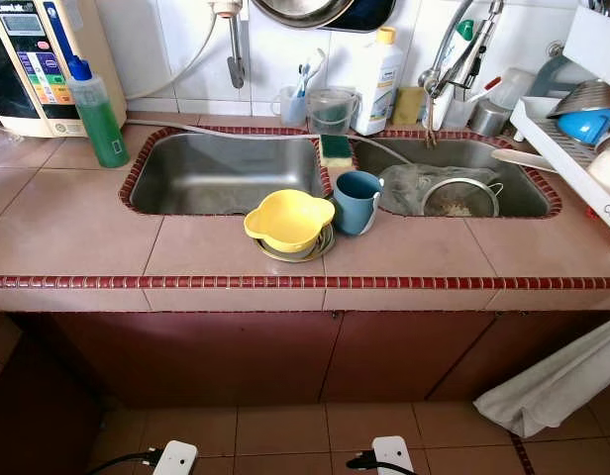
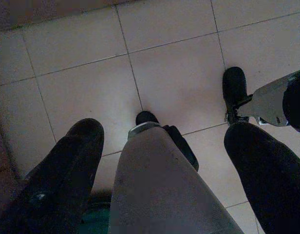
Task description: Kitchen organization
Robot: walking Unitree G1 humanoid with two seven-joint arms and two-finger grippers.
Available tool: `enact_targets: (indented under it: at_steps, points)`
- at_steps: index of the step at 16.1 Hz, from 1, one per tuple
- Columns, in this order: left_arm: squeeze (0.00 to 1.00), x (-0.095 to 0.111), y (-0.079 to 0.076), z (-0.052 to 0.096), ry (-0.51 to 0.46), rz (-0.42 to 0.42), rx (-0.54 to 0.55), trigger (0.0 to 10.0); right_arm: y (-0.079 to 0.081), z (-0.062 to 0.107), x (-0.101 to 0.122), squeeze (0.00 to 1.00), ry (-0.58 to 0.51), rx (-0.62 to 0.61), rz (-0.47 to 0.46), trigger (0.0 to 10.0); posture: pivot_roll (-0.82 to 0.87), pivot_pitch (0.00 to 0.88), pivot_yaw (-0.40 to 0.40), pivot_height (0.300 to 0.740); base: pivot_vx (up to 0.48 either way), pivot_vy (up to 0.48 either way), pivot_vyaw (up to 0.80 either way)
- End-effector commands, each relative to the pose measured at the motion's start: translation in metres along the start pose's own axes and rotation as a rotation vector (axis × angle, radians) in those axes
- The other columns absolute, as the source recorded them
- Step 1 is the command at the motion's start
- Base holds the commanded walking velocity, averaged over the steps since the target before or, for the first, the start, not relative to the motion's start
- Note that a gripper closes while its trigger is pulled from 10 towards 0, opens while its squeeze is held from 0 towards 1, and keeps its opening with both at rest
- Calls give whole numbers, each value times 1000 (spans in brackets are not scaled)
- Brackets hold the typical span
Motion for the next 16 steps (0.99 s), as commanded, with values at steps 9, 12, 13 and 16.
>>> enact_targets:
  at_steps: [9, 12, 13, 16]
  points:
    - [0, -2, 2, 0, 8, 7, 7, 10000, -1, 0, 0, 0, 0, -5, -15, 10000, -46, 0, -12, 740, 0, 0, 0]
    - [0, -2, 2, 0, 9, 6, 7, 10000, -1, 0, 0, 0, 0, -4, -14, 10000, -46, 0, -11, 740, 0, 0, 0]
    - [0, -2, 2, 0, 9, 5, 6, 10000, -1, 0, 0, 0, 1, -4, -15, 10000, -46, 0, -10, 740, 0, 0, 0]
    - [0, -1, 1, 0, 8, 6, 6, 10000, -2, 0, -1, 0, 2, -5, -16, 10000, -46, 0, -11, 740, 0, 0, 0]
Point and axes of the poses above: a point about 5 cm out from each wrist's last joint towards the gripper, its own z axis pointing back from the gripper into the wrist, its own x axis along the axis of the wrist's last joint, y = z × x, the point moved 4 cm from there along -z, pointing out of the wrist towards the gripper, and after that the axes turned 5 degrees about z, right-handed, at the moved point
